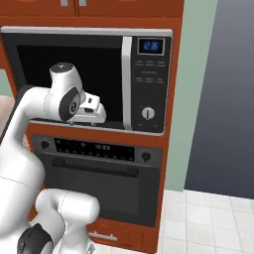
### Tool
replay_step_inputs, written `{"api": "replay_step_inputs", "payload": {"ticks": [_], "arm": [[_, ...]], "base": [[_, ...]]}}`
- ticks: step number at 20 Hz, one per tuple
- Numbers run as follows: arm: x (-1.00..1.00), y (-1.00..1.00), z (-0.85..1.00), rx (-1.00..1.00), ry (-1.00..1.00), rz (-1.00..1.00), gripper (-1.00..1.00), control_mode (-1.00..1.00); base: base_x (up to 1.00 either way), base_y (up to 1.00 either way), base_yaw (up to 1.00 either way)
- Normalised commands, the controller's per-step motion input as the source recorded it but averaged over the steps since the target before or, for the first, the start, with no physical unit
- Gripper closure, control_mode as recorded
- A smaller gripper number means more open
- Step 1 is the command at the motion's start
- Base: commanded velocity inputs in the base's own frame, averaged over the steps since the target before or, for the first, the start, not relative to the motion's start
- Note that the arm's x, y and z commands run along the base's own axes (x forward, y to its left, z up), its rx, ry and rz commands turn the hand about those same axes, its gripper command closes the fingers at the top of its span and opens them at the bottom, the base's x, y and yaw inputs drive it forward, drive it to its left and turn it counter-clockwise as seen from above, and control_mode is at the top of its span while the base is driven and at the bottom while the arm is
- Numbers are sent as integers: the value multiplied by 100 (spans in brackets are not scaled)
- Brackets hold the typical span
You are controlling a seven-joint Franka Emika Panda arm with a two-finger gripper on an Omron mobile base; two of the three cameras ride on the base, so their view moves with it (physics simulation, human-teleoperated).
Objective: The microwave is finished heating the shrimp and tomato. Take the bowl containing the food and place it on the dining counter.
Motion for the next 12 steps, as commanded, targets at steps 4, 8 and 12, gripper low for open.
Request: {"api": "replay_step_inputs", "payload": {"ticks": [4,8,12], "arm": [[0,0,0,0,0,0,-100,100],[0,0,0,0,0,0,-100,100],[0,-3,0,0,0,0,-100,-100]], "base": [[-48,-59,0],[-41,-58,0],[-21,-19,0]]}}
